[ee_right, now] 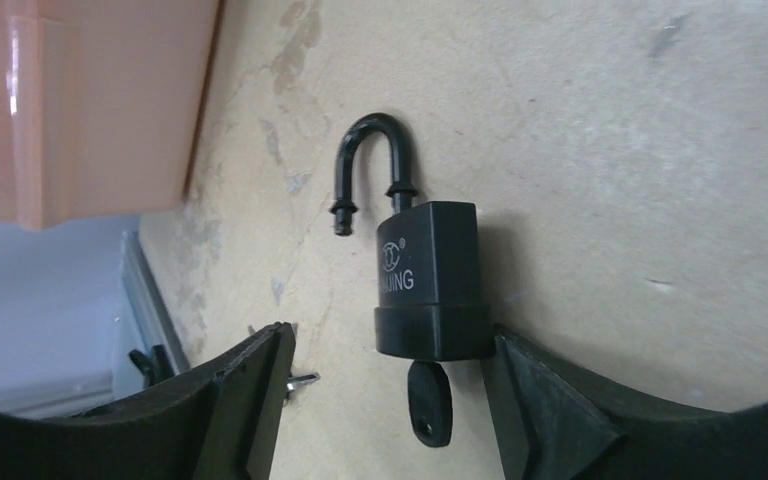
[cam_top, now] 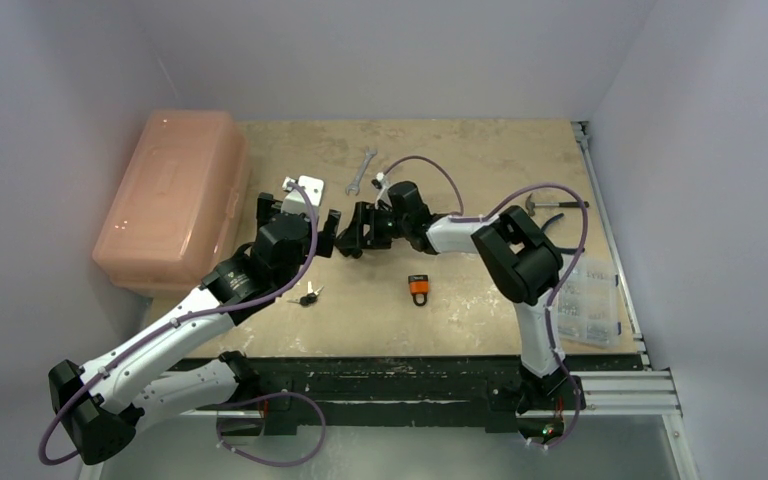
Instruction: Unlock with the key
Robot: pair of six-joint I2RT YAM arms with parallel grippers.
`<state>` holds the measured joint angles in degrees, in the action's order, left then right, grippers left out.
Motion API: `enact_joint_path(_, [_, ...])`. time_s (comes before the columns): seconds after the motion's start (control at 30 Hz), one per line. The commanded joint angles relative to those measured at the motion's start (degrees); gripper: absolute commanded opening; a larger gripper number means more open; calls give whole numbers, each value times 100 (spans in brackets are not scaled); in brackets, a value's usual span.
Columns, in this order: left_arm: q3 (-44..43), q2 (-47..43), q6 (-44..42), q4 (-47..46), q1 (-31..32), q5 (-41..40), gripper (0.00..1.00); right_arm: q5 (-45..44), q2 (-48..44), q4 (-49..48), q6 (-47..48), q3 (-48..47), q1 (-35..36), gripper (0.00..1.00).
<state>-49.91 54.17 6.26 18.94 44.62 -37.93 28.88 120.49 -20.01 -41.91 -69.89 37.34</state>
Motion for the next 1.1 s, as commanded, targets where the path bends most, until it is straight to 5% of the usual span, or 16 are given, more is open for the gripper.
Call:
enact_joint_path(0.0, [7, -3, -80, -153, -50, -23, 94, -579, -535, 602, 529, -87, -43, 76])
enact_joint_path(0.4, [16, -21, -76, -127, -49, -93, 94, -2138, -1825, 1970, 1281, 234, -12, 85])
enact_joint_path(0.77, [-8, -38, -72, -110, -57, -65, 93, -4349, -3441, 3711, 465, 1582, 91, 88])
enact_joint_path(1.07, [-17, -30, -67, -83, -50, -53, 93, -3357, -4428, 3338, 374, 2830, 151, 82])
